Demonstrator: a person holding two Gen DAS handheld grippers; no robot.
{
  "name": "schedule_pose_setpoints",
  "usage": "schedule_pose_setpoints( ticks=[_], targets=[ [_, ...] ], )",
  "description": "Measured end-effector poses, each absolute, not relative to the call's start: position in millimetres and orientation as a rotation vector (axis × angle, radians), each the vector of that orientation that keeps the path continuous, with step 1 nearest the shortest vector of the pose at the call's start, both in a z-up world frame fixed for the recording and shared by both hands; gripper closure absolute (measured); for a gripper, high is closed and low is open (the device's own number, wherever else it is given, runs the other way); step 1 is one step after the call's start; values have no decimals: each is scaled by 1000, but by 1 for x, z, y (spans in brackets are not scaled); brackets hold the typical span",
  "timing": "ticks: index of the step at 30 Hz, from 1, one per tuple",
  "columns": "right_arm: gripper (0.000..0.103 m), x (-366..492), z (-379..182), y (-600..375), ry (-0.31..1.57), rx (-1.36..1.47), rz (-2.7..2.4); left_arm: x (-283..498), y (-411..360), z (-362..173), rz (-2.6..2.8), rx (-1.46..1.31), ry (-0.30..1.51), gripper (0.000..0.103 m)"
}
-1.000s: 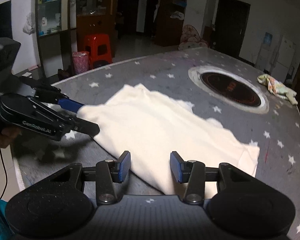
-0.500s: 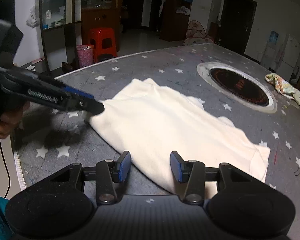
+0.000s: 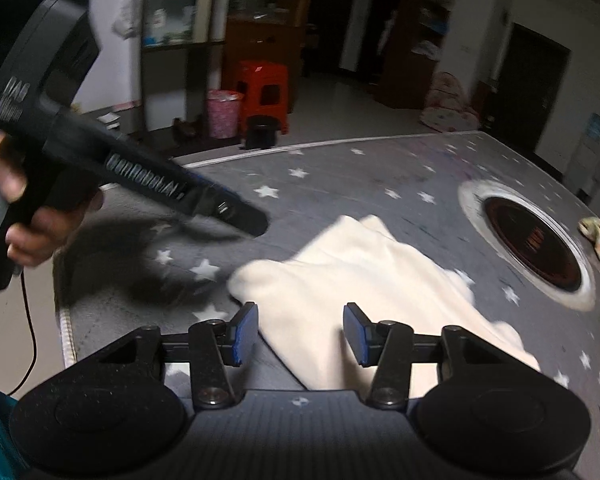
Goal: Fold clothes
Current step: 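Grasp the shirt edge with the left gripper and lift it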
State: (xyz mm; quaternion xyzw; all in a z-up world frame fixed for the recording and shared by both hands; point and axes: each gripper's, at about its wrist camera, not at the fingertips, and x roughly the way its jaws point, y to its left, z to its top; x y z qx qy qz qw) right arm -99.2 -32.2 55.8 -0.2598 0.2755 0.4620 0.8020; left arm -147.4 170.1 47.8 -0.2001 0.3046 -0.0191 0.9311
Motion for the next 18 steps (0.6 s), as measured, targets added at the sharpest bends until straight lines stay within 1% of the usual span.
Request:
schedule_pose_setpoints(
  ticks=[6,9,10,11,12,14,18],
  targets=[
    [55,-108,42,-3,562,-661,1040,-141,183,44,-51,-541,661,53],
    [57,-110,34,7,557,-706,1051,-136,183,41,-62,-586,681,51],
    [62,-110,32,9,558,-712,1051,-134,183,40,-66,-604,686,50],
    [71,-109,31,9,560,-711,1044,-132,183,39,-69,-622,691,48],
    [75,-107,32,9,565,-700,1036,-130,183,38,-73,-641,696,46],
    [86,-98,36,3,588,-637,1026,-126,184,35,-77,-692,706,45],
    [91,-81,49,-13,646,-469,1022,-117,188,27,-81,-814,726,43]
  ],
)
